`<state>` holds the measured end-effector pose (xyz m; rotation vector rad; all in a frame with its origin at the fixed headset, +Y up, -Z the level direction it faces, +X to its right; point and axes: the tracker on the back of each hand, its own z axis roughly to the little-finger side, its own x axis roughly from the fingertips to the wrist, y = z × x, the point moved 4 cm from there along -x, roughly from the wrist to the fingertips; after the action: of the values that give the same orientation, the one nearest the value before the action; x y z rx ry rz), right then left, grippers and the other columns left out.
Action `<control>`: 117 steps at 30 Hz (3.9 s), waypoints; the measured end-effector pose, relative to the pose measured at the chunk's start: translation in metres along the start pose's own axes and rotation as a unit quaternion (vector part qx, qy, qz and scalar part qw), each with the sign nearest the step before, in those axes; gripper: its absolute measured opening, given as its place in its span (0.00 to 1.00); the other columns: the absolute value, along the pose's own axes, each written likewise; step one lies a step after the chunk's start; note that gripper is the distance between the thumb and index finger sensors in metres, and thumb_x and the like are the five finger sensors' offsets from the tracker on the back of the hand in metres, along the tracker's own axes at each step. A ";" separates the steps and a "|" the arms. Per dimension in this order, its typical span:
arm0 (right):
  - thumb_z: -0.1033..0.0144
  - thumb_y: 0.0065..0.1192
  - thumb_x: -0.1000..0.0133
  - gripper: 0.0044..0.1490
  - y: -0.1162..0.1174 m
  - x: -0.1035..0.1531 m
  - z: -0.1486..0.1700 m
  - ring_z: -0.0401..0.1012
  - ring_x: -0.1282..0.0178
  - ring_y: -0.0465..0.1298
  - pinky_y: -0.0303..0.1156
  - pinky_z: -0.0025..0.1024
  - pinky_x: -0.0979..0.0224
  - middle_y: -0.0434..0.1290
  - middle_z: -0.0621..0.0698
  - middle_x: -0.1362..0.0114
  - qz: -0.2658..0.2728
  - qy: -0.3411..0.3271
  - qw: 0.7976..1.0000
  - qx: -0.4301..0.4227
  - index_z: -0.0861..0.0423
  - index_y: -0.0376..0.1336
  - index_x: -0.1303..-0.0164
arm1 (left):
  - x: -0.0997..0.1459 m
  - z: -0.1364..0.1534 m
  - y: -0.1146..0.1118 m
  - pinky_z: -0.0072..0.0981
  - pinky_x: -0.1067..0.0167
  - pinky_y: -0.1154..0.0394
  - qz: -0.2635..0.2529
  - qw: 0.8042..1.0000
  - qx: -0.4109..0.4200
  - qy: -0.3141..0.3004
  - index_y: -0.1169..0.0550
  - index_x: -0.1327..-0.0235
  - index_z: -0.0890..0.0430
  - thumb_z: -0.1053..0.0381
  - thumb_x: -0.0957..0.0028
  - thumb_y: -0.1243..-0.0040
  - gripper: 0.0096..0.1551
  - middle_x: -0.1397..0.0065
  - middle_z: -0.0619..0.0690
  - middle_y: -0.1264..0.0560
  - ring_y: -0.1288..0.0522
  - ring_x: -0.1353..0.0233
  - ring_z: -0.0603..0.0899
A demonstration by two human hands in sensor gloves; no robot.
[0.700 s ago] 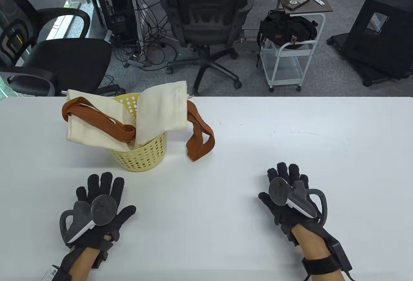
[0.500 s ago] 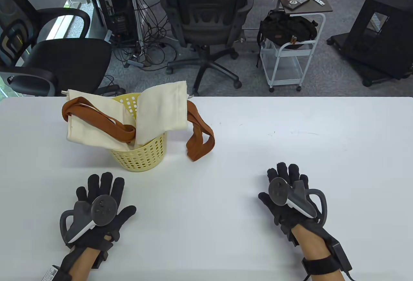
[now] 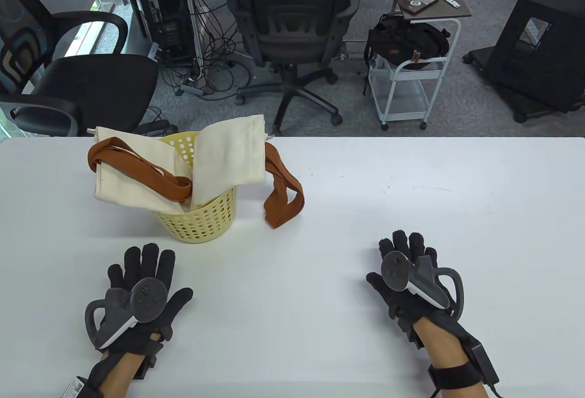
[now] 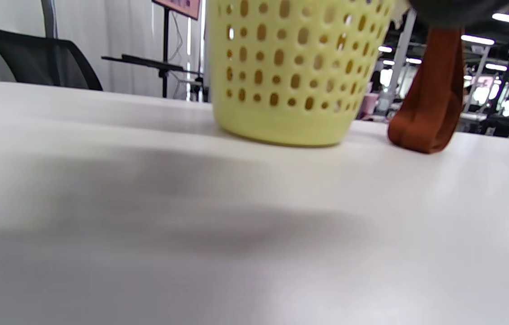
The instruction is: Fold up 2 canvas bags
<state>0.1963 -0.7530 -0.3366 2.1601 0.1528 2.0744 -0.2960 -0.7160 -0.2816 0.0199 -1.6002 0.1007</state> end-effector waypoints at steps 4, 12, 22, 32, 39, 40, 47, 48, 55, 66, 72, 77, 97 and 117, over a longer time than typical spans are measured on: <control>0.36 0.44 0.51 0.51 -0.002 0.001 0.001 0.56 0.16 0.31 0.34 0.63 0.18 0.32 0.51 0.14 0.003 0.001 1.000 -0.003 0.45 0.39 0.20 | 0.003 -0.017 0.016 0.71 0.23 0.64 -0.051 0.999 -0.013 -0.002 0.49 0.23 0.43 0.30 0.56 0.45 0.50 0.14 0.47 0.59 0.63 0.13 0.66; 0.36 0.44 0.51 0.51 -0.003 0.003 -0.004 0.56 0.16 0.32 0.35 0.63 0.19 0.32 0.51 0.14 0.007 -0.011 1.000 -0.003 0.45 0.39 0.20 | -0.025 -0.066 0.077 0.70 0.20 0.60 -0.128 0.990 -0.064 0.004 0.48 0.23 0.42 0.31 0.55 0.41 0.50 0.14 0.46 0.55 0.58 0.12 0.64; 0.36 0.44 0.51 0.51 0.001 0.002 -0.007 0.56 0.16 0.31 0.34 0.63 0.19 0.31 0.51 0.14 0.002 -0.019 1.000 -0.002 0.45 0.39 0.20 | -0.122 -0.105 0.111 0.70 0.20 0.60 0.003 0.998 -0.045 0.043 0.55 0.23 0.44 0.34 0.56 0.36 0.57 0.14 0.47 0.61 0.60 0.12 0.66; 0.36 0.45 0.51 0.51 0.002 0.001 -0.002 0.56 0.16 0.30 0.33 0.63 0.19 0.31 0.51 0.14 -0.003 -0.012 1.000 -0.003 0.45 0.39 0.20 | -0.158 -0.110 0.106 0.56 0.20 0.40 -0.012 0.999 0.021 0.039 0.52 0.24 0.48 0.36 0.57 0.34 0.57 0.19 0.50 0.41 0.30 0.20 0.60; 0.36 0.45 0.51 0.51 0.004 0.000 -0.002 0.56 0.16 0.30 0.33 0.63 0.19 0.31 0.51 0.14 -0.008 -0.011 1.000 -0.001 0.45 0.39 0.20 | -0.161 -0.109 0.116 0.57 0.23 0.34 -0.065 0.997 0.030 0.022 0.38 0.25 0.40 0.36 0.53 0.43 0.40 0.23 0.49 0.31 0.22 0.27 0.61; 0.36 0.45 0.51 0.51 0.005 0.000 -0.002 0.56 0.16 0.30 0.33 0.63 0.19 0.31 0.51 0.14 -0.009 -0.011 1.000 0.000 0.45 0.39 0.20 | -0.160 -0.106 0.119 0.57 0.23 0.33 -0.078 0.996 0.041 0.025 0.37 0.26 0.39 0.36 0.53 0.44 0.38 0.23 0.49 0.30 0.21 0.28 0.61; 0.36 0.45 0.51 0.51 0.007 -0.001 -0.003 0.56 0.16 0.30 0.33 0.63 0.19 0.31 0.51 0.14 -0.012 -0.014 1.000 0.001 0.45 0.39 0.20 | -0.150 -0.080 0.146 0.55 0.25 0.31 -0.177 0.974 0.136 0.035 0.30 0.30 0.41 0.37 0.53 0.47 0.34 0.27 0.47 0.25 0.18 0.31 0.59; 0.36 0.45 0.51 0.51 0.008 -0.001 -0.003 0.56 0.16 0.30 0.33 0.63 0.19 0.31 0.51 0.14 -0.013 -0.014 1.000 0.002 0.45 0.39 0.20 | -0.148 -0.075 0.150 0.54 0.24 0.31 -0.185 0.969 0.161 0.037 0.29 0.30 0.41 0.36 0.53 0.47 0.34 0.27 0.47 0.25 0.18 0.31 0.59; 0.36 0.45 0.51 0.51 0.011 -0.001 -0.006 0.56 0.16 0.30 0.34 0.63 0.19 0.31 0.51 0.14 -0.019 -0.020 1.000 0.006 0.45 0.39 0.20 | -0.127 -0.053 0.180 0.58 0.23 0.33 -0.227 0.930 0.290 0.018 0.29 0.30 0.40 0.36 0.52 0.48 0.33 0.24 0.46 0.28 0.22 0.26 0.59; 0.36 0.45 0.50 0.51 0.013 0.000 -0.010 0.57 0.16 0.32 0.35 0.63 0.19 0.32 0.52 0.14 -0.015 -0.014 1.000 0.020 0.46 0.39 0.20 | -0.079 -0.040 0.224 0.56 0.22 0.32 -0.288 0.850 0.440 -0.037 0.26 0.34 0.39 0.33 0.54 0.48 0.33 0.23 0.47 0.29 0.23 0.24 0.59; 0.36 0.45 0.50 0.51 0.011 0.001 -0.010 0.56 0.16 0.32 0.35 0.63 0.19 0.32 0.52 0.14 -0.012 -0.013 1.000 0.018 0.46 0.39 0.20 | -0.056 -0.034 0.234 0.57 0.23 0.31 -0.285 0.789 0.539 -0.078 0.25 0.34 0.40 0.34 0.53 0.47 0.32 0.23 0.45 0.28 0.23 0.24 0.58; 0.36 0.45 0.50 0.51 0.011 0.000 -0.009 0.56 0.16 0.32 0.35 0.63 0.19 0.32 0.52 0.14 -0.014 -0.011 1.000 0.017 0.46 0.39 0.20 | -0.038 -0.032 0.235 0.56 0.26 0.28 -0.295 0.747 0.589 -0.095 0.24 0.36 0.42 0.34 0.52 0.45 0.31 0.25 0.45 0.26 0.21 0.27 0.57; 0.36 0.45 0.51 0.51 0.009 0.001 -0.009 0.56 0.16 0.32 0.35 0.63 0.19 0.32 0.52 0.14 -0.016 -0.013 1.000 -0.002 0.46 0.39 0.20 | -0.037 -0.050 0.081 0.48 0.48 0.15 -0.126 0.660 0.739 -0.049 0.15 0.49 0.47 0.31 0.53 0.40 0.29 0.41 0.50 0.15 0.10 0.47 0.58; 0.46 0.51 0.45 0.42 -0.038 -0.007 -0.025 0.60 0.17 0.50 0.52 0.62 0.20 0.47 0.58 0.15 0.055 -0.092 0.908 -0.405 0.48 0.48 0.21 | -0.065 -0.088 -0.049 0.45 0.53 0.13 0.093 0.557 0.825 -0.031 0.13 0.52 0.48 0.29 0.54 0.40 0.30 0.46 0.50 0.12 0.08 0.53 0.56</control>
<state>0.1721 -0.7161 -0.3494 1.8104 -0.7340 1.5366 -0.2028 -0.7615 -0.3417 1.3285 -0.9937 1.7606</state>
